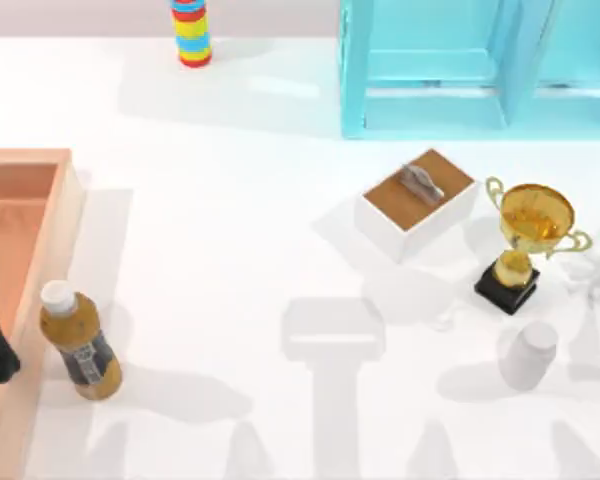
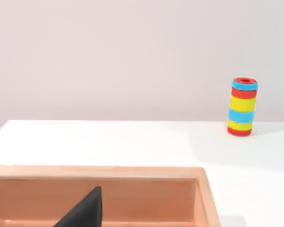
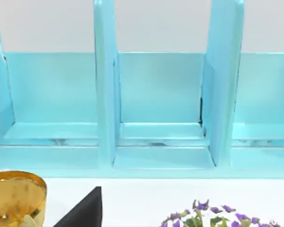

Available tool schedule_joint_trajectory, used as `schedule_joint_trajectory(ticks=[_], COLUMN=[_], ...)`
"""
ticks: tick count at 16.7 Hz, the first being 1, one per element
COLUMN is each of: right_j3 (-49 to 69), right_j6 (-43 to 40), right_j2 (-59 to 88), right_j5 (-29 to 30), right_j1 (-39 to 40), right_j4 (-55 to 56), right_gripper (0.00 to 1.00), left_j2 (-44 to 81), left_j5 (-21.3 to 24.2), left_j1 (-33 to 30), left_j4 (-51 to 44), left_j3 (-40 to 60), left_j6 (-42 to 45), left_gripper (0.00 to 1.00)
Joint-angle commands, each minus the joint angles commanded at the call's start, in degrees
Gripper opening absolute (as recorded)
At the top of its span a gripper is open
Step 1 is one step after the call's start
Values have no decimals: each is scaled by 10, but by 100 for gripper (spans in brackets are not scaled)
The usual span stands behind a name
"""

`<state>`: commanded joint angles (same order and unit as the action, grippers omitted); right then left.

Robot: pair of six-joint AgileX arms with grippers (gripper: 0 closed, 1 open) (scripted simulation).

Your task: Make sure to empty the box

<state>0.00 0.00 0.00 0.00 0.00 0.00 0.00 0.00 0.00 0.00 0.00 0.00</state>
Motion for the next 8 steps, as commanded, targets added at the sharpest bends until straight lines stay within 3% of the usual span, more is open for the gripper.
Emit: schedule_joint_trajectory(ticks=[4, 8], right_j3=[0, 0], right_j6=[0, 0], right_j2=[0, 0], right_j5=[0, 0], right_j1=[0, 0], right_j4=[0, 0], right_gripper=[100, 100], left_j2=[19, 129], left_j5=[1, 4], left_j1=[4, 28], left_j4=[-19, -117], left_j3=[19, 119], left_j6=[6, 35], left_gripper=[100, 100])
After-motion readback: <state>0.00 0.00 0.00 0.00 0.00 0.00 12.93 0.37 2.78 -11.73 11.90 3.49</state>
